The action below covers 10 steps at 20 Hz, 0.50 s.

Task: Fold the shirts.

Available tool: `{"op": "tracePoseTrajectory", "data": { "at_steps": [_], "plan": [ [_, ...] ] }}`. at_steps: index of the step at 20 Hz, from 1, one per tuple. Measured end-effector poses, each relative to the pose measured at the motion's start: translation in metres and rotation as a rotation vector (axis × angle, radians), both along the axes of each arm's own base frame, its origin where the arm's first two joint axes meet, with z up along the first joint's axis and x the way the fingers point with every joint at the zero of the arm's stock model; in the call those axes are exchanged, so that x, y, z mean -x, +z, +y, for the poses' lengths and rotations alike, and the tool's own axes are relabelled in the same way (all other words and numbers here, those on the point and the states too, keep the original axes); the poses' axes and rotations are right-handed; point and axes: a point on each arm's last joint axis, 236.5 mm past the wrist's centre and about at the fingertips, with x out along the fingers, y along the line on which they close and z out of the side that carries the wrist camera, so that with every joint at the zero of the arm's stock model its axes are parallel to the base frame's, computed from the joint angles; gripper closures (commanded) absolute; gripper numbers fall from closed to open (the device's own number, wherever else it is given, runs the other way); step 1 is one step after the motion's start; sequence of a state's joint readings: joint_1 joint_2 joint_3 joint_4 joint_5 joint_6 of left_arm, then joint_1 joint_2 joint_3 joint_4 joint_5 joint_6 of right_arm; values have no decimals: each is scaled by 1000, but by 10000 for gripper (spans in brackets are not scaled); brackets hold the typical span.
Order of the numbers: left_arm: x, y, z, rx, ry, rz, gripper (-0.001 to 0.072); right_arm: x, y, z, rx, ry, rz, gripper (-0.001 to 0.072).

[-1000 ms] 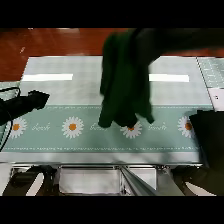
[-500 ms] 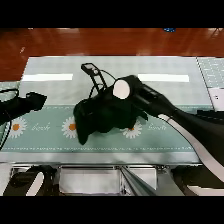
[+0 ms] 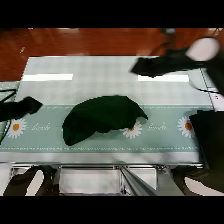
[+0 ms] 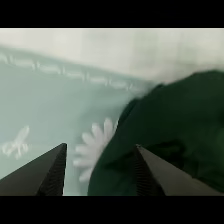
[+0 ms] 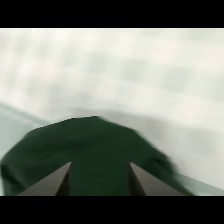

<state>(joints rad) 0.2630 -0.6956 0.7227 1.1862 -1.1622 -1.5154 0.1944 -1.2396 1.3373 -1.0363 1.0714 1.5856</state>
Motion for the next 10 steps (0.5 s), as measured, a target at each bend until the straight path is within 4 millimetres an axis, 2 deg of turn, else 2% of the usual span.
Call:
{"op": "tracePoseTrajectory", "data": {
  "at_steps": [2,5,7,10],
  "plan": [
    [10,-36,-3,53,-25,125,199,17,-7,-61,27,-124,22,305],
    [28,-79,-10,128,-75,301,200,61,-35,-117,27,-252,74,305],
    [36,-99,-17,186,-93,389,199,90,-58,-137,-3,-322,115,305],
    [46,-117,-36,297,-136,475,199,123,-88,-146,-84,-393,164,306]
  ]
}}
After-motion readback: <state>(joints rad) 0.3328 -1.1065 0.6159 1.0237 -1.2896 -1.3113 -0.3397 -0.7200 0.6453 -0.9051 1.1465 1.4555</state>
